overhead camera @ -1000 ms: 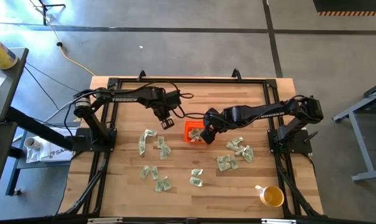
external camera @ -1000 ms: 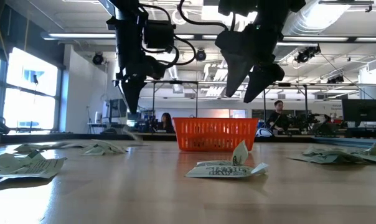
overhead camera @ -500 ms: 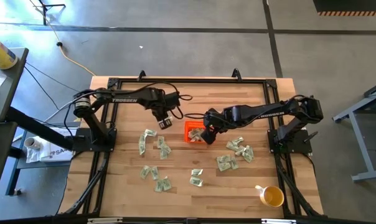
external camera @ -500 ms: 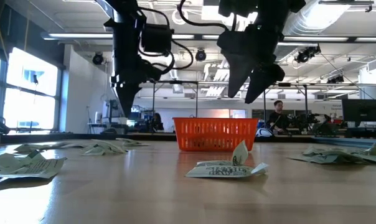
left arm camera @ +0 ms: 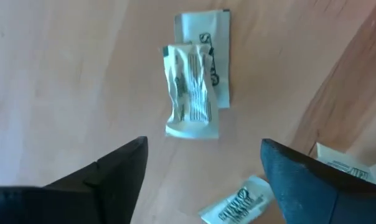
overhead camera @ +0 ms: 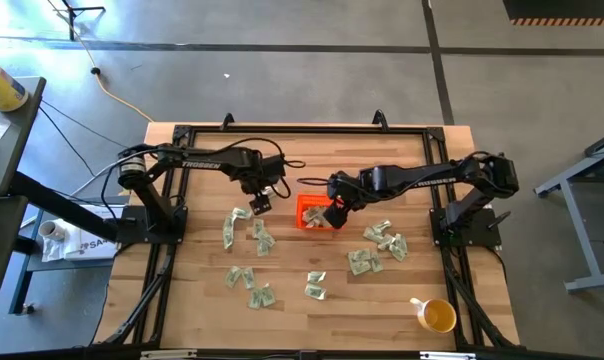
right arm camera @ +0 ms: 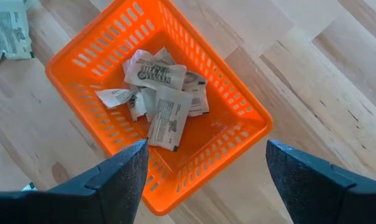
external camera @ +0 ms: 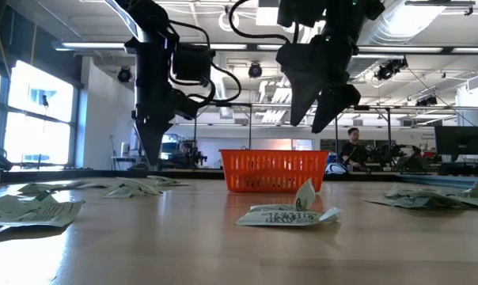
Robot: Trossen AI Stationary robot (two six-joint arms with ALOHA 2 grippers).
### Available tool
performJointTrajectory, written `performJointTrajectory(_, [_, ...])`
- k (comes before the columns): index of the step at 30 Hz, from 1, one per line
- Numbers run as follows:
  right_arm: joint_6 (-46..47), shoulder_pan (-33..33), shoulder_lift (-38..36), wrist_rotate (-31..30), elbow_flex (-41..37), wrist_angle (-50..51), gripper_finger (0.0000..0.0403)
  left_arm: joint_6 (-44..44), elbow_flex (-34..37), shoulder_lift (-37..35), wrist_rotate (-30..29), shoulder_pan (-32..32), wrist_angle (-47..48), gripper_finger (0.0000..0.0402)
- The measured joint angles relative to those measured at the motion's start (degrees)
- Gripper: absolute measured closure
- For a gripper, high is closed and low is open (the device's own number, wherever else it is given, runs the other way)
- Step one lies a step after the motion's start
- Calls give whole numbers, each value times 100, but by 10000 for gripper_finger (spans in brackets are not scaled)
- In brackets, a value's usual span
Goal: Pick and place Stevia / Truvia into bins
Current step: Put the light green stevia packet into the orange basket
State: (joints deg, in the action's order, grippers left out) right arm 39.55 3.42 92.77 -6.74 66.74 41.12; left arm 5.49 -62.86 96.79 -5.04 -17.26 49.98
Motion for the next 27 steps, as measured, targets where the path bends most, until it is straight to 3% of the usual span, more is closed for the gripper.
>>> performJointTrajectory(9, [19, 79, 0, 107, 0, 0, 92, -684, 380, 0, -29, 0, -648, 148])
performJointTrajectory(15, [44, 79, 0, 105, 0, -2, 92, -1037, 689, 2, -95, -4, -942, 174])
performJointTrajectory(20, [61, 79, 0, 101, 0, -2, 92, -1132, 772, 2, -492, -4, -1011, 203])
performJointTrajectory(27, [55, 79, 0, 69, 0, -2, 92, -1129, 772, 2, -612, -4, -1296, 323])
